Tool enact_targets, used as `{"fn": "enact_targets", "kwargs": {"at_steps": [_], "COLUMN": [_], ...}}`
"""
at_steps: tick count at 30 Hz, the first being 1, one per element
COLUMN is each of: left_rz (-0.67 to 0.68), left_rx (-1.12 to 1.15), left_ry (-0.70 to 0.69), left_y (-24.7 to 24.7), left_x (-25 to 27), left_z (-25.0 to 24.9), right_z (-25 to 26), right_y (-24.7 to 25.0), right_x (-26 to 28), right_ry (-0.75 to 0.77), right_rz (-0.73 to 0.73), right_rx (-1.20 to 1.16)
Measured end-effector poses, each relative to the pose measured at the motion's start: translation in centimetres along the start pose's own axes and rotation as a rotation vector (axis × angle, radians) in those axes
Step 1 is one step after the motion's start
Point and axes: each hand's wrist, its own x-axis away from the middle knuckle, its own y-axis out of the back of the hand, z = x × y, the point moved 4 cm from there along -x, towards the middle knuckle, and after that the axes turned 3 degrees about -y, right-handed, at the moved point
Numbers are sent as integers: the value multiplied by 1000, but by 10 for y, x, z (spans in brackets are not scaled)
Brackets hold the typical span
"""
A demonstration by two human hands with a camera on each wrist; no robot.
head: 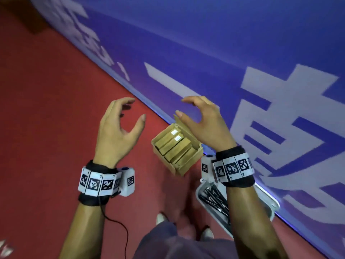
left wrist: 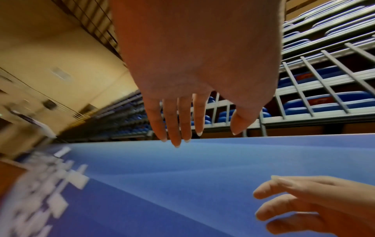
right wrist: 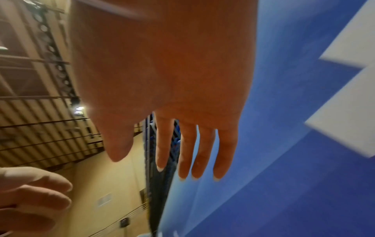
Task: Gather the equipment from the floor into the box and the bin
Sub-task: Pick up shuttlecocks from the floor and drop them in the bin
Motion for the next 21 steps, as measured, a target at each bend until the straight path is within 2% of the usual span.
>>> {"fn": "enact_targets", "kwargs": {"at_steps": [3, 7, 9, 16, 21], "left_rz": [-97, -244, -258, -494, -640], "left_rx": [-70, -154, -167, -355, -423], "left_ry": [154, 378, 449, 710, 921], "left_y": [67, 172, 195, 379, 447], "left_x": [43, 124, 148, 291, 386], "left_z": [50, 122, 141, 229, 263], "right_z": [46, 127, 148, 304, 365], "right_y": [-79, -213, -246, -456, -572], "right_x": [-15, -16, -16, 31, 69], "right_ry": [71, 216, 229, 407, 507], "right_rz": [209, 389, 425, 685, 896], "right_rx": [-44, -138, -171, -280, -269]}}
